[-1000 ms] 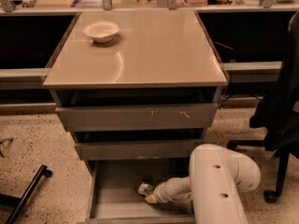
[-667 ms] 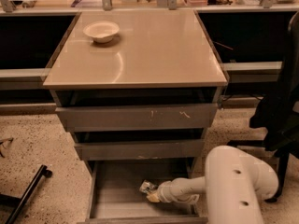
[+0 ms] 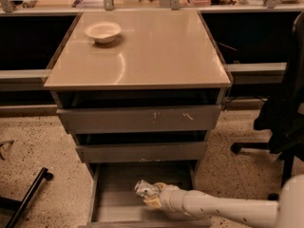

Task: Pick 7up can from bottom drawer and place on counter

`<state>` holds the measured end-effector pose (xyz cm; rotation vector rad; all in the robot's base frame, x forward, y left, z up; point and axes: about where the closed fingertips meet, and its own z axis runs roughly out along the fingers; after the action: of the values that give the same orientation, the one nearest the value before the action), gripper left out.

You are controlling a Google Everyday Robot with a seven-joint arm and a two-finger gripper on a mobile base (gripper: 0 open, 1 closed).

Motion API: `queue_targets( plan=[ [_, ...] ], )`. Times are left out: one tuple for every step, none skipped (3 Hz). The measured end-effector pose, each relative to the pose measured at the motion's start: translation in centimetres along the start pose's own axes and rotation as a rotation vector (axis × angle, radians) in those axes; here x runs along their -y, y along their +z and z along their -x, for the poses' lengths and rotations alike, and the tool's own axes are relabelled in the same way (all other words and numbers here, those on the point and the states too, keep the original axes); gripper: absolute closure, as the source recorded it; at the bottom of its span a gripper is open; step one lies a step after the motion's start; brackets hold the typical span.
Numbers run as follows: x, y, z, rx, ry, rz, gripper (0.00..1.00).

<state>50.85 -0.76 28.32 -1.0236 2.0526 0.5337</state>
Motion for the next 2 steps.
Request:
queue_targets(
  plan=[
    [1.07, -2.60, 0.04, 0.044, 0.049, -0.050, 1.00],
    [1.06, -2.60, 0.04, 0.044, 0.049, -0.050, 1.00]
  ],
)
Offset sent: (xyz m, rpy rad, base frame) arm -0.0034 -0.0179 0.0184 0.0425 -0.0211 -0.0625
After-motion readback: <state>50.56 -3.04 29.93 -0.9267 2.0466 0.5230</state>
